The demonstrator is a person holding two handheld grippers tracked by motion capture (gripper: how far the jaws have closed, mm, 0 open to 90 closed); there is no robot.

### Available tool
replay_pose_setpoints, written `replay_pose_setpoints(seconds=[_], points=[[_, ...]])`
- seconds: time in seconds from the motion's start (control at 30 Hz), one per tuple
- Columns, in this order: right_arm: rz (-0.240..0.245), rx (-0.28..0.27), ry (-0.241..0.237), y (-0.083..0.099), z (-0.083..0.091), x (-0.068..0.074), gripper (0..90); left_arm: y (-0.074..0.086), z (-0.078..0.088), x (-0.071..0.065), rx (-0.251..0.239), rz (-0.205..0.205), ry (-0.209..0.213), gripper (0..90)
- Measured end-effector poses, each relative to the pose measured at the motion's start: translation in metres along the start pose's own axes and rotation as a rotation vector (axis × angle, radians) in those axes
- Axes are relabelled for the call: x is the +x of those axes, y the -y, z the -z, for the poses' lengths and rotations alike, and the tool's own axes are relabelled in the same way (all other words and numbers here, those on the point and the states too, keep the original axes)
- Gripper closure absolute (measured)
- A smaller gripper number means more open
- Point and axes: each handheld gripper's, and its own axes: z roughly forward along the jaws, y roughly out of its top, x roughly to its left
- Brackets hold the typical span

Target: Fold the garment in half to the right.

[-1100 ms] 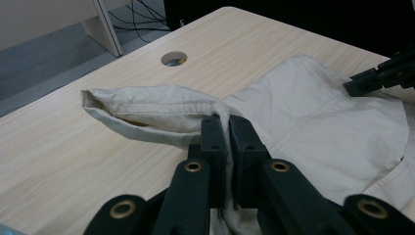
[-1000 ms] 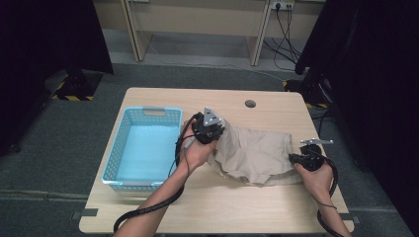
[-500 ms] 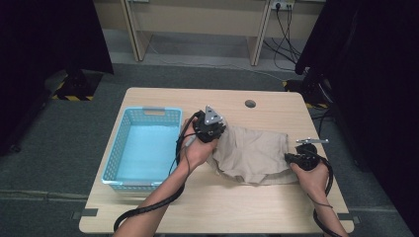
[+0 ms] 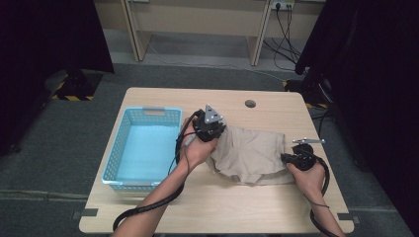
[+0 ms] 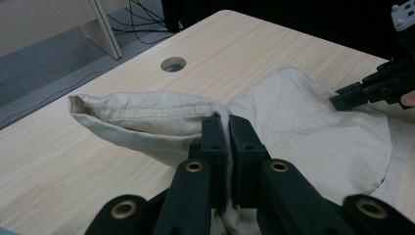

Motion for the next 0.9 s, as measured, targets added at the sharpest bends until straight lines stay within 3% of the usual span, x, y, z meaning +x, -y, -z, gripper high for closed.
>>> replay_pose_setpoints(seconds=[0.9], points=[[0.007,-0.004,-0.035,-0.002,-0.004,0.017,86.0,-0.007,-0.001,-0.006,-0.010,-0.007,0.002,86.0]])
